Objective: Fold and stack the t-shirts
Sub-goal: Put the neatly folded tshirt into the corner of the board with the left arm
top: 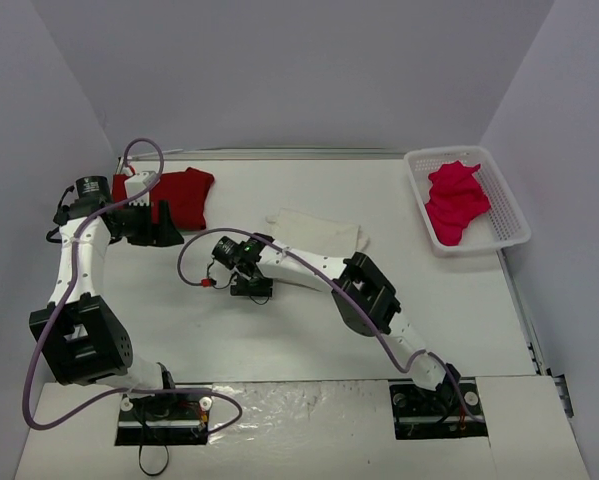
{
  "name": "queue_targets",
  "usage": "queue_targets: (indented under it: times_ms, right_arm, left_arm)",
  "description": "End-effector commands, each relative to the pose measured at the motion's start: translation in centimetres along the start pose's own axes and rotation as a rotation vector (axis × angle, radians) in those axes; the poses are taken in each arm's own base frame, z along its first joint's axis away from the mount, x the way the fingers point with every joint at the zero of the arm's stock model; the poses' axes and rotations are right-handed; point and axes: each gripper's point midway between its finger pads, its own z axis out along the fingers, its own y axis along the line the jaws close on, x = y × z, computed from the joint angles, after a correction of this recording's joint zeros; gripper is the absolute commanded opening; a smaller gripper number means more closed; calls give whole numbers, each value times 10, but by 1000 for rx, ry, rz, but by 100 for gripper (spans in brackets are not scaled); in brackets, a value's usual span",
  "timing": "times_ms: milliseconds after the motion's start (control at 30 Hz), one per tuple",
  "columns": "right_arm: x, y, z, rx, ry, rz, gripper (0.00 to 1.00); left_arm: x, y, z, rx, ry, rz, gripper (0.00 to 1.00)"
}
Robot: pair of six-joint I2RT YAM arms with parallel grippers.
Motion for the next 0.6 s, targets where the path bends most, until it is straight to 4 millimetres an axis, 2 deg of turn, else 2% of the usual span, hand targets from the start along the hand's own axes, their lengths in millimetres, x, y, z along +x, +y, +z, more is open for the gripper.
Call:
queue_targets:
  times_ms: [0, 100, 200, 233, 300, 333, 367, 433, 500, 567]
  right_arm:
    - [17, -4, 11, 78, 101, -16, 41]
    - [23, -1, 20, 77, 128, -30, 40]
    - [28, 1, 28, 73, 151, -34, 29]
    - [28, 2, 30, 71, 156, -37, 18]
    - [31, 5, 35, 67, 169, -39, 3]
    - [32, 6, 35, 65, 175, -42, 0]
    - [30, 7, 32, 63, 166, -43, 0]
    - [25, 14, 24, 49, 150, -73, 10]
    - [17, 13, 6, 70, 121, -77, 21]
    - [9, 14, -15, 90, 90, -88, 24]
  left_arm:
    - [-5, -7, -3, 24, -29, 8, 70]
    - [-6, -8, -2, 38, -31, 6, 70]
    - [-5, -7, 1, 40, -25, 2, 70]
    - [-4, -6, 1, 40, -23, -1, 70]
    - [-3, -7, 3, 50, -22, -4, 70]
    - [-3, -6, 4, 50, -23, -5, 70]
    - [-4, -6, 4, 53, -23, -6, 70]
    - [-4, -6, 3, 55, -23, -3, 70]
    - [-4, -6, 4, 55, -22, -4, 70]
    - [-3, -5, 6, 58, -17, -9, 70]
